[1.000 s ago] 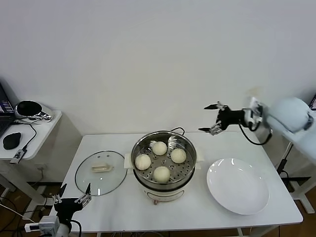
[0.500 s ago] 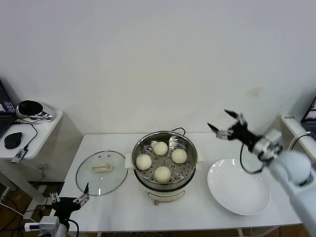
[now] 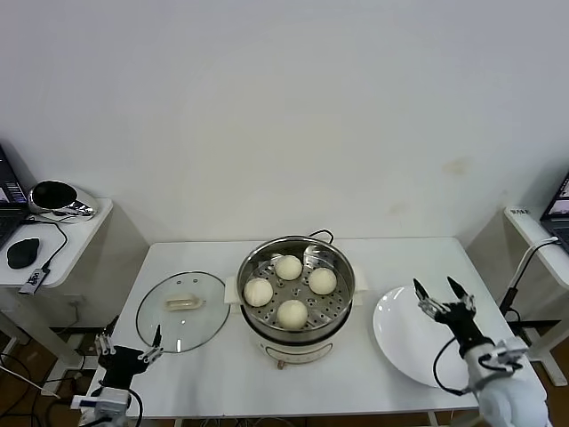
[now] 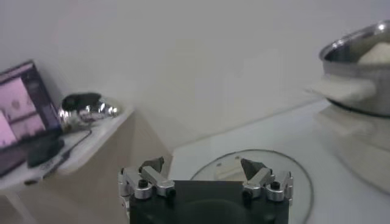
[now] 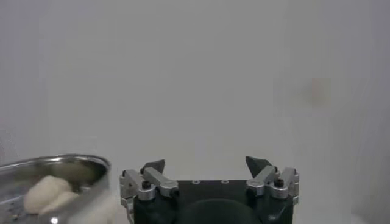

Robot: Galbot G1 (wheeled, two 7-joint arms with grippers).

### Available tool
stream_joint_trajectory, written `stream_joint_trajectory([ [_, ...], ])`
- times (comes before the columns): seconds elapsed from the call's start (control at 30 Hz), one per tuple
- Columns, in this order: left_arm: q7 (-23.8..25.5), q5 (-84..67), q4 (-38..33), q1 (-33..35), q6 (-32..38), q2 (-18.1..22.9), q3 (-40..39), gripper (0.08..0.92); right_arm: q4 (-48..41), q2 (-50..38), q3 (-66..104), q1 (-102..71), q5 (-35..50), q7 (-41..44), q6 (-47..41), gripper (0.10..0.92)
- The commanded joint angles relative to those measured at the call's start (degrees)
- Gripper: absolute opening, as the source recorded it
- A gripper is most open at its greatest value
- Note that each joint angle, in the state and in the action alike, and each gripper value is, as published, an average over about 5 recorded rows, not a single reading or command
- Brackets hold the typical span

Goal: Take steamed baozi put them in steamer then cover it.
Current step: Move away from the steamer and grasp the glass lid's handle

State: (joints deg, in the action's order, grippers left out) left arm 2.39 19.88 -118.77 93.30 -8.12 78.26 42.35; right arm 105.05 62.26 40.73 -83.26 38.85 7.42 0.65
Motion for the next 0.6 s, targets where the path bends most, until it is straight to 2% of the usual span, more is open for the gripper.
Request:
stream_joint_trajectory([
  [0.03, -20.2, 45.2, 11.0, -5.1, 8.4, -4.1, -8.4, 0.823, 0.4, 7.1, 4.5, -5.7, -1.6, -1.6, 2.2, 0.823],
  [0.1, -23.9, 52.4, 14.4, -7.2, 7.9, -4.6, -10.4, 0.823, 0.9, 7.4, 4.5, -5.7, -2.0, -1.6, 2.0, 0.823],
  [0.13, -23.7, 54.6, 15.8, -8.3, 6.7, -5.0, -11.4, 0.823, 1.3, 7.5, 4.6, -5.8, -2.2, -1.5, 1.9, 0.823],
  [0.23, -21.2, 56.1, 19.0, -11.1, 2.2, -6.6, -14.0, 0.823, 2.3, 7.7, 4.6, -6.2, -2.7, -1.2, 1.4, 0.823],
  [0.43, -16.7, 56.4, 25.6, -15.5, 4.9, -7.6, -14.1, 0.823, 2.8, 8.4, 5.5, -6.8, -3.4, -0.1, 1.3, 0.823],
  [0.6, -13.7, 56.2, 27.1, -16.9, 2.0, -8.0, -14.7, 0.823, 2.6, 9.3, 5.6, -6.5, -3.9, 0.1, 1.2, 0.823],
])
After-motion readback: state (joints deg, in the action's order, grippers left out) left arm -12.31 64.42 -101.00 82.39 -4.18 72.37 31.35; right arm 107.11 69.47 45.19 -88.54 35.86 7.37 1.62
